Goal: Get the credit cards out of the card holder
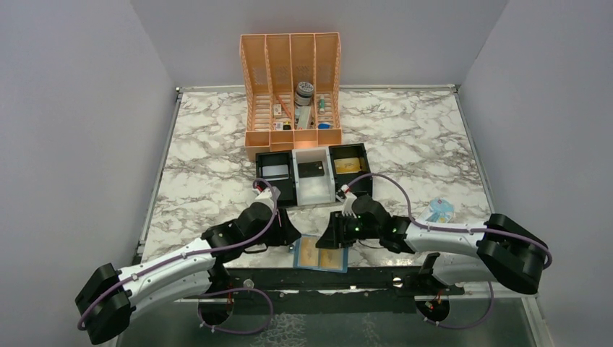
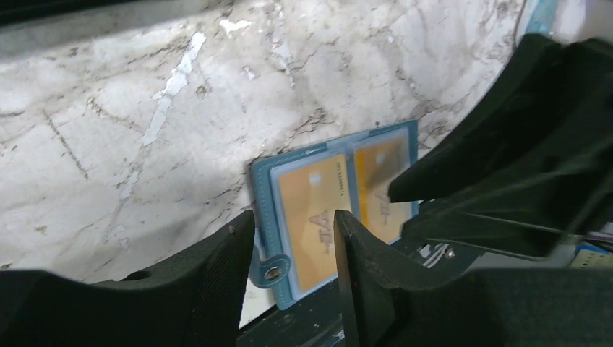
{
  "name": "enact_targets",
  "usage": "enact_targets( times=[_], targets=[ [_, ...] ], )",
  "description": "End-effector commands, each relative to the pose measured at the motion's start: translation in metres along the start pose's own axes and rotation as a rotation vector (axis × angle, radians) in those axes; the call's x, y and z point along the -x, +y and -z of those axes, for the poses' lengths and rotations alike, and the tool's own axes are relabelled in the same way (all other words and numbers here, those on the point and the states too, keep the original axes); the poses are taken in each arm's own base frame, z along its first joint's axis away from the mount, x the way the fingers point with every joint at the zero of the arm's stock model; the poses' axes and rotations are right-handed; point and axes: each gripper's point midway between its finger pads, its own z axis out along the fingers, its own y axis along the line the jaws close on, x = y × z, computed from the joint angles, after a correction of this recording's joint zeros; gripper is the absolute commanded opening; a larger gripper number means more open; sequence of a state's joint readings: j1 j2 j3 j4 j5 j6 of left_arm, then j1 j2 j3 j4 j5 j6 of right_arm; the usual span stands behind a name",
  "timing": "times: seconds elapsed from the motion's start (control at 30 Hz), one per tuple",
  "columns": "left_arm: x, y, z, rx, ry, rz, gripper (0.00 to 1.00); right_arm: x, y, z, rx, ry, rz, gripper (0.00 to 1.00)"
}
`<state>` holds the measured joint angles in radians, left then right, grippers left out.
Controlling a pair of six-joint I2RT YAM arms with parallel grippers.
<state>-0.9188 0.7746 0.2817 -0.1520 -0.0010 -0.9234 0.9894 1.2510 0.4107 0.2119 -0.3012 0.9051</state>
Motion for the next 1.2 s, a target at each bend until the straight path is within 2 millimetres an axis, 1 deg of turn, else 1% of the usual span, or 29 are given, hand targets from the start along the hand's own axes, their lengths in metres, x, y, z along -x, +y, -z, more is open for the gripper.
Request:
enact_targets(
  times=[0.0, 0.17, 0.23, 0.3, 0.4, 0.57, 0.7, 0.87, 1.07, 1.17],
  targets=[
    [0.008, -0.023, 0.005, -0.062, 0.014, -0.042, 0.47, -0.012, -0.003, 0.0, 0.033, 0.008, -0.047, 0.36],
    [-0.006, -0.044, 0.008, -0.165, 0.112, -0.138, 0.43, -0.02, -0.005, -0.006, 0.054, 0.042, -0.05, 0.35],
    [-0.015, -0.046, 0.006, -0.174, 0.157, -0.162, 0.41, -0.022, 0.0, -0.009, 0.086, 0.065, -0.037, 0.34],
    [-0.023, -0.045, 0.003, -0.169, 0.193, -0.178, 0.39, -0.023, 0.0, -0.011, 0.094, 0.068, -0.047, 0.34],
    [-0.029, -0.04, -0.002, -0.135, 0.208, -0.179, 0.35, -0.022, -0.009, -0.015, 0.054, 0.056, -0.068, 0.34],
    [-0.035, -0.034, -0.007, -0.11, 0.211, -0.17, 0.34, -0.028, -0.019, -0.02, 0.02, 0.073, -0.09, 0.32],
    [-0.044, -0.02, -0.013, -0.053, 0.24, -0.177, 0.32, -0.032, -0.03, -0.021, -0.009, 0.064, -0.125, 0.31],
    [-0.054, -0.002, -0.017, 0.029, 0.252, -0.183, 0.26, -0.035, -0.037, -0.022, -0.029, 0.054, -0.155, 0.25],
    [-0.054, 0.008, -0.017, 0.091, 0.241, -0.201, 0.22, -0.036, -0.041, -0.022, -0.038, 0.045, -0.18, 0.22],
    [-0.053, 0.01, -0.016, 0.103, 0.239, -0.206, 0.21, -0.033, -0.041, -0.023, -0.049, 0.036, -0.178, 0.22]
  ],
)
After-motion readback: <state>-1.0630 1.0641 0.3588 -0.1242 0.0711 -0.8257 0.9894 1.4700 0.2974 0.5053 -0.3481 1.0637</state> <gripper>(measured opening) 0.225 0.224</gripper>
